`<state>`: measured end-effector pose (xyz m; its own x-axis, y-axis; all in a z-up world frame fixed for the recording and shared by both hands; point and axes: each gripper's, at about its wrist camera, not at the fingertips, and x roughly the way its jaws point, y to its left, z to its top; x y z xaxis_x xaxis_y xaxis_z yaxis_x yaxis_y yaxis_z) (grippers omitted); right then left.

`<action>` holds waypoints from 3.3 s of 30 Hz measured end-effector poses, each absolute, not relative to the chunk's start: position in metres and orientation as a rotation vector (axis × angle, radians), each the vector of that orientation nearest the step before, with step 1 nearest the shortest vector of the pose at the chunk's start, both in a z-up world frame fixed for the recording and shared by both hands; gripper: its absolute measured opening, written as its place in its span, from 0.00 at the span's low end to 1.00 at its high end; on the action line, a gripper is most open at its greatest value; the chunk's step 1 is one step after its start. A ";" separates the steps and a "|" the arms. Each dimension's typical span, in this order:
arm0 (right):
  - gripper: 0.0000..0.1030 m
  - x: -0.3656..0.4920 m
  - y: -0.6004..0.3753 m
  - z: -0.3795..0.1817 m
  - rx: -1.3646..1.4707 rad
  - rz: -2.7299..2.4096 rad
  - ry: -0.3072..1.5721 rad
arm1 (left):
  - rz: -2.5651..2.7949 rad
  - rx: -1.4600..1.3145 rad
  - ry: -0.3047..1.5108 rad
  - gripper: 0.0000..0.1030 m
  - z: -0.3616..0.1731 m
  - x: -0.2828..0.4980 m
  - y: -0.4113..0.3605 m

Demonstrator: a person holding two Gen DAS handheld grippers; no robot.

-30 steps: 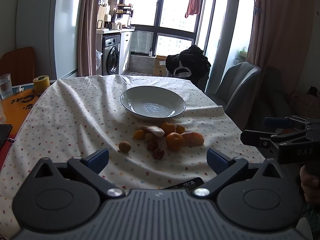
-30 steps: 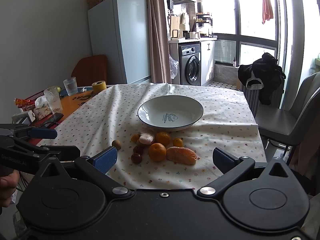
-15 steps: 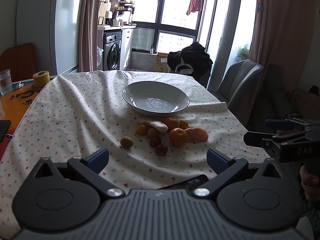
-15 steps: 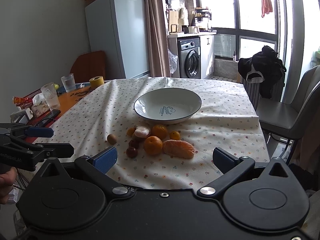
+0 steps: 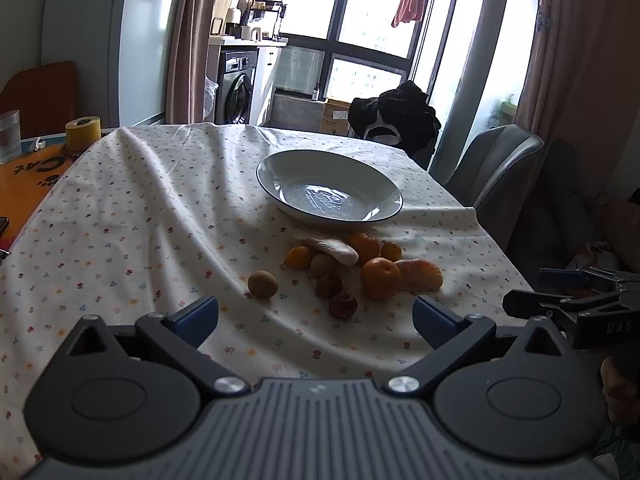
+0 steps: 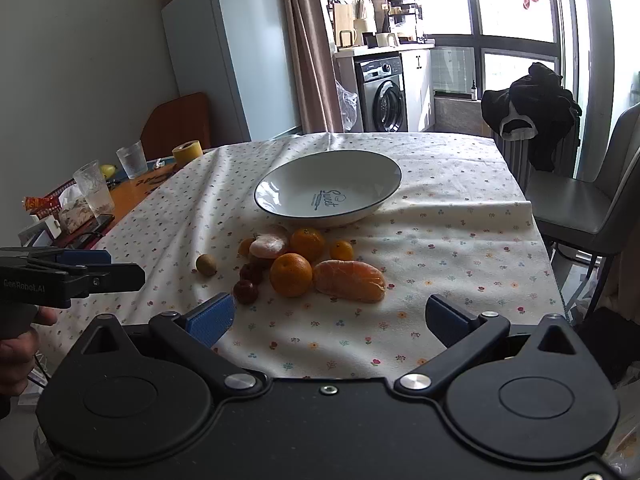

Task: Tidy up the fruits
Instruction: 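Close the left tool on the red apple while the right tool reaches a mandarin, then grasp the mandarin with the right tool and carry it into the bowl while the left carries the apple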

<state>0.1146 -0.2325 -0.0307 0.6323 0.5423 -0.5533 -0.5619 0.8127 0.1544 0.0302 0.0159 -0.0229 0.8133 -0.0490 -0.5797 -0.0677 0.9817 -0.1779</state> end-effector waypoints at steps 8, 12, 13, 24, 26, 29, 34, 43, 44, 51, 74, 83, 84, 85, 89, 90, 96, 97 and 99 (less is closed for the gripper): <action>1.00 0.133 -0.234 -0.044 0.004 0.627 0.654 | -0.010 -0.218 0.628 0.96 -0.033 0.049 0.014; 0.98 0.140 -0.232 -0.049 0.005 0.628 0.658 | -0.012 -0.225 0.648 0.84 -0.040 0.058 0.013; 0.98 0.141 -0.232 -0.050 0.004 0.627 0.656 | -0.015 -0.229 0.654 0.80 -0.042 0.061 0.012; 0.80 0.155 -0.218 -0.064 -0.011 0.631 0.692 | -0.029 -0.247 0.720 0.58 -0.065 0.085 0.004; 0.77 0.156 -0.215 -0.066 -0.013 0.641 0.693 | -0.031 -0.249 0.727 0.56 -0.067 0.089 0.003; 0.72 0.159 -0.212 -0.070 0.001 0.659 0.708 | -0.032 -0.252 0.738 0.53 -0.072 0.095 0.001; 0.64 0.164 -0.208 -0.073 0.021 0.678 0.720 | -0.043 -0.249 0.755 0.44 -0.078 0.105 -0.003; 0.61 0.169 -0.197 -0.076 0.022 0.693 0.732 | -0.040 -0.270 0.763 0.22 -0.085 0.113 0.001; 0.61 0.170 -0.195 -0.076 0.022 0.694 0.733 | -0.038 -0.273 0.764 0.22 -0.084 0.112 0.002; 0.58 0.171 -0.180 -0.077 0.004 0.717 0.735 | -0.006 -0.286 0.749 0.22 -0.079 0.104 0.014; 0.37 0.178 -0.146 -0.078 -0.068 0.699 0.736 | 0.052 -0.317 0.680 0.22 -0.065 0.081 0.039; 0.36 0.171 -0.152 -0.069 -0.060 0.698 0.713 | 0.051 -0.309 0.656 0.22 -0.058 0.078 0.037; 0.36 0.172 -0.153 -0.068 -0.056 0.697 0.709 | 0.052 -0.308 0.653 0.22 -0.058 0.078 0.037; 0.36 0.171 -0.154 -0.066 -0.054 0.695 0.704 | 0.053 -0.305 0.651 0.22 -0.057 0.079 0.037; 0.36 0.172 -0.159 -0.061 -0.043 0.689 0.685 | 0.055 -0.294 0.640 0.22 -0.052 0.081 0.035; 0.36 0.172 -0.159 -0.060 -0.041 0.687 0.682 | 0.055 -0.290 0.637 0.22 -0.051 0.082 0.035; 0.36 0.178 -0.164 -0.055 -0.024 0.679 0.664 | 0.054 -0.273 0.620 0.22 -0.044 0.089 0.033; 0.36 0.179 -0.166 -0.054 -0.020 0.679 0.660 | 0.054 -0.271 0.618 0.22 -0.043 0.091 0.032; 0.36 0.181 -0.167 -0.051 -0.014 0.679 0.652 | 0.054 -0.266 0.614 0.22 -0.042 0.094 0.032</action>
